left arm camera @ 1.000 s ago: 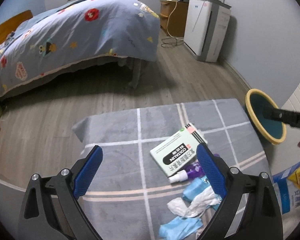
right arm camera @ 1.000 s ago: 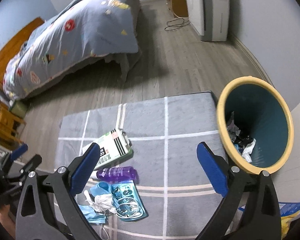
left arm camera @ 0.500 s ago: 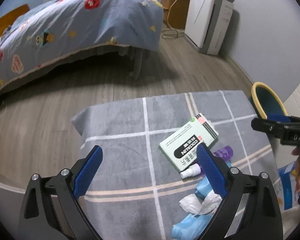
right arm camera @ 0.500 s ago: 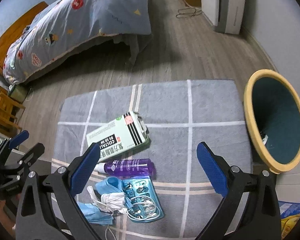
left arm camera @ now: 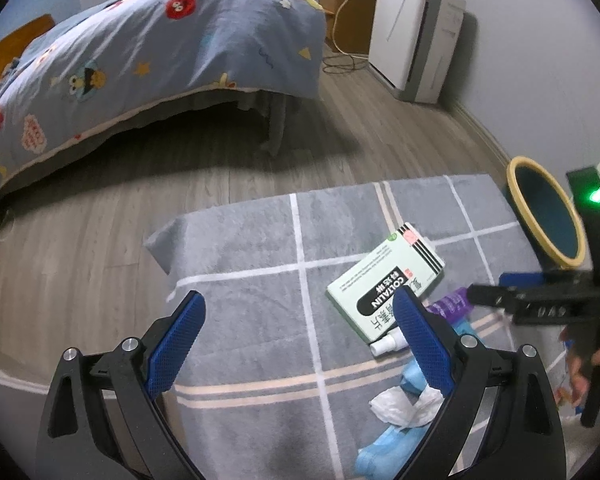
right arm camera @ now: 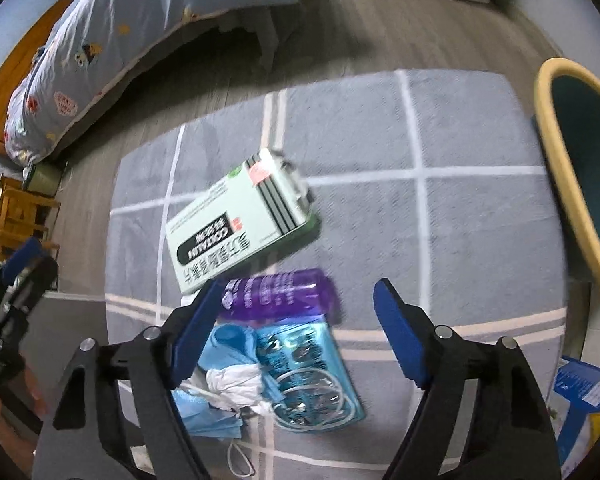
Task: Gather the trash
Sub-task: 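Grasp the purple spray bottle with the right gripper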
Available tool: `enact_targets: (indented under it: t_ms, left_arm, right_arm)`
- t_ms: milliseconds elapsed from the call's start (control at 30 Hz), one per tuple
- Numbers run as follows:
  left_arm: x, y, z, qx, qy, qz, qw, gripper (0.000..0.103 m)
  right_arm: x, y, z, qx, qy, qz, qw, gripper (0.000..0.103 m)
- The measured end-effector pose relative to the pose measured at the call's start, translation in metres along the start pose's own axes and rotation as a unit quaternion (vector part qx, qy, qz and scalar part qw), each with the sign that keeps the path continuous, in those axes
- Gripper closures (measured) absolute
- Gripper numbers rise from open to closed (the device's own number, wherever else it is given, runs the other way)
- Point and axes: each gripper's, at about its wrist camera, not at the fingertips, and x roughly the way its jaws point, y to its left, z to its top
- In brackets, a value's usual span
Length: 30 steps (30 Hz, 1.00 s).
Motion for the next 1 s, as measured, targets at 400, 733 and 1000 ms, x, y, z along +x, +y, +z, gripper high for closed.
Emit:
enact_targets:
  t_ms: [400,733,1000]
  left_arm:
    - [0.009,0.024,-0.003,-0.03,0.022,0.003,0.9993,0.009]
    - [0.008,0.046,-0.002,-0.092,0.022,-0.016,0.9954,0.009]
    - [0.012,0.046,-0.003,-0.089,0.03,-0.018,0.9954,0.009]
  right_arm:
    - [0.004,0.01,0.01,-0.056,0.007,0.011,0.998,0.027]
    - [0.03,0.056,-0.013,-0.25,0.045,-0.032,0.967,0.035]
    - [0.061,0.058,-0.024,-0.289,0.075,-0.082,0.951,0.046]
